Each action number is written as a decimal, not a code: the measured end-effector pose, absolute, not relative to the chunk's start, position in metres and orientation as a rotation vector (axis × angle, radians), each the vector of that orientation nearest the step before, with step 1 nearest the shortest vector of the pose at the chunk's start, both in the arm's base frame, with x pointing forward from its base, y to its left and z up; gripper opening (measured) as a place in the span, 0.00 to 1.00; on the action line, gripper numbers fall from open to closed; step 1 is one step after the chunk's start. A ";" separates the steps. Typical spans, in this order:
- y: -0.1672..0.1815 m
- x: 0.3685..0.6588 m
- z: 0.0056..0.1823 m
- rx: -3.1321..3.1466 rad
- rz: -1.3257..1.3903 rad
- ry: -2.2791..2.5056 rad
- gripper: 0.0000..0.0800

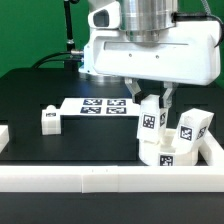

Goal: Assemble stool

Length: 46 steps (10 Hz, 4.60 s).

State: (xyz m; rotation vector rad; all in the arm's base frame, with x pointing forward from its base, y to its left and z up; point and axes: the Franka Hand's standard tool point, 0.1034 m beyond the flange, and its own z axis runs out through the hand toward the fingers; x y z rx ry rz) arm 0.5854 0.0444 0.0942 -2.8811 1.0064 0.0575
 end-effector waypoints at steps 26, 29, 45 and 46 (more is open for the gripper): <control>0.056 0.598 0.111 -1.651 0.077 2.301 0.81; 0.055 0.598 0.111 -1.948 0.015 2.055 0.81; 0.056 0.603 0.106 -3.025 -0.265 -0.391 0.81; 0.053 0.604 0.106 -3.028 -0.270 -0.497 0.81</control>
Offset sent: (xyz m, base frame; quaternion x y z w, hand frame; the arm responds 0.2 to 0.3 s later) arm -0.0101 0.0098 -0.0040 0.0171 -0.0296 0.3091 0.9504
